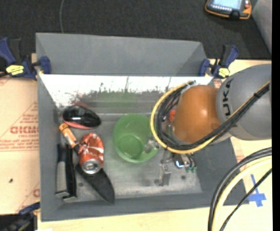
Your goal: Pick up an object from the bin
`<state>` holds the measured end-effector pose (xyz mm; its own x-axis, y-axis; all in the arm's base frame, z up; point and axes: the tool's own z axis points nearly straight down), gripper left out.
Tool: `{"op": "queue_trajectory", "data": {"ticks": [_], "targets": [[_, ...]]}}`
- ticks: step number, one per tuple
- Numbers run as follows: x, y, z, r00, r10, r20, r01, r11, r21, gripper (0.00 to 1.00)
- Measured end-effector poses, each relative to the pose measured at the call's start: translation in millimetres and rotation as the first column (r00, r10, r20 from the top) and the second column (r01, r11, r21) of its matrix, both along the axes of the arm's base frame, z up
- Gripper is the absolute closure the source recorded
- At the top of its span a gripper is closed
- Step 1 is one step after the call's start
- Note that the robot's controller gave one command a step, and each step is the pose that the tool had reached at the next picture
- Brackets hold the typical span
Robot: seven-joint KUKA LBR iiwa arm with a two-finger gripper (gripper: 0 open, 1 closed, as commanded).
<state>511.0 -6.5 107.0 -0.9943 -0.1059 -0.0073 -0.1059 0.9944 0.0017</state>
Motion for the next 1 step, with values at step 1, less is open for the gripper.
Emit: {"op": "queue_trajectory", "data": {"ticks": [1], "targets": [[64.3,8.5,2.9,0.992,0.126,0.005,-0.126,0.992,-0.003,0.00]]}}
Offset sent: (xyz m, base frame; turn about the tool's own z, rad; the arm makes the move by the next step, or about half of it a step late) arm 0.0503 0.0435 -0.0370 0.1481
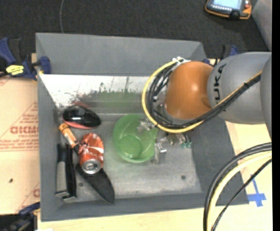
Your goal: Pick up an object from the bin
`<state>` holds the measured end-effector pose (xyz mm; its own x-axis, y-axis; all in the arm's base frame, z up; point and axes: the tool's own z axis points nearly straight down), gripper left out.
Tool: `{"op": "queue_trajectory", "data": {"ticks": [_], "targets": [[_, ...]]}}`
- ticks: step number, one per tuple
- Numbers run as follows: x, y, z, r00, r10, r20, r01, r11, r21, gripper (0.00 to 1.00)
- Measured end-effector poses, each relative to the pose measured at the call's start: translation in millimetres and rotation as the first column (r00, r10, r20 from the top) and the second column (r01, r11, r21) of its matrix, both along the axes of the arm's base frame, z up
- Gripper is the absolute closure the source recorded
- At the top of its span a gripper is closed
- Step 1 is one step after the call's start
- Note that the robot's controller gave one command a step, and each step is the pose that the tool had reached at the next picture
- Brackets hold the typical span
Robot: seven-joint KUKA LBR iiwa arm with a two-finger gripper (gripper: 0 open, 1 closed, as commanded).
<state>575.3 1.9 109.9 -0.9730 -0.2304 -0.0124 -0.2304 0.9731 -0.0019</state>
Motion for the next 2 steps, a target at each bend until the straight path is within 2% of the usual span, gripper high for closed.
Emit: {"op": "queue_trajectory", "data": {"ticks": [1,2], "targets": [[-11.7,34.5,-37.1,0.963,-0.270,-0.003,0.270,0.963,0.005,0.00],[-18.0,-8.2,-37.8,0.999,-0.034,0.004,0.034,0.999,0.000,1.00]]}}
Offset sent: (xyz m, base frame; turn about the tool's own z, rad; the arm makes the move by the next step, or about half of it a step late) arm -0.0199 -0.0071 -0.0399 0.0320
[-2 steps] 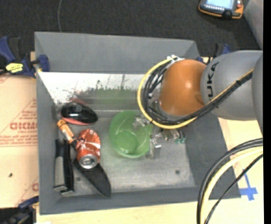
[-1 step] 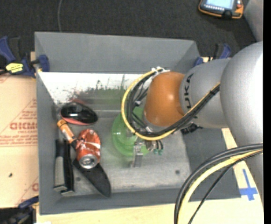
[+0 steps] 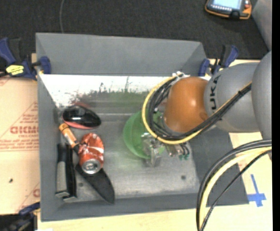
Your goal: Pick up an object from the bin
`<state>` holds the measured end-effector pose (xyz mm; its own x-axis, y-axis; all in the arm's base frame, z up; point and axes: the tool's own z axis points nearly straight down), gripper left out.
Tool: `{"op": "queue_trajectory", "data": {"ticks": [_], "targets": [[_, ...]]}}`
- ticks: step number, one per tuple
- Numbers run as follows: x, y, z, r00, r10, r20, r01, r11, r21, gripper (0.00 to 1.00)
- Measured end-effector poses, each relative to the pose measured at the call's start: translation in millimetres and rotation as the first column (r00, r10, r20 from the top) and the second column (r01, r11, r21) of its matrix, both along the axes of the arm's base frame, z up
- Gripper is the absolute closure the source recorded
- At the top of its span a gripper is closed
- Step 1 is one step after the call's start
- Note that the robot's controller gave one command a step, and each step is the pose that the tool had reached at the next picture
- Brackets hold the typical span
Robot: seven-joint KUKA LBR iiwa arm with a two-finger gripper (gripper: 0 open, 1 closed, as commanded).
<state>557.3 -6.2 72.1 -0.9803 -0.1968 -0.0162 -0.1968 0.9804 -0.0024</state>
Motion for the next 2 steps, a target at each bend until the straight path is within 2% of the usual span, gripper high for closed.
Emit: {"op": "queue_trajectory", "data": {"ticks": [1,2], "targets": [[0.0,0.0,0.0,1.000,0.000,0.000,0.000,1.000,0.000,1.00],[-2.6,0.0,23.4,1.000,-0.002,-0.007,0.002,1.000,0.000,1.00]]}}
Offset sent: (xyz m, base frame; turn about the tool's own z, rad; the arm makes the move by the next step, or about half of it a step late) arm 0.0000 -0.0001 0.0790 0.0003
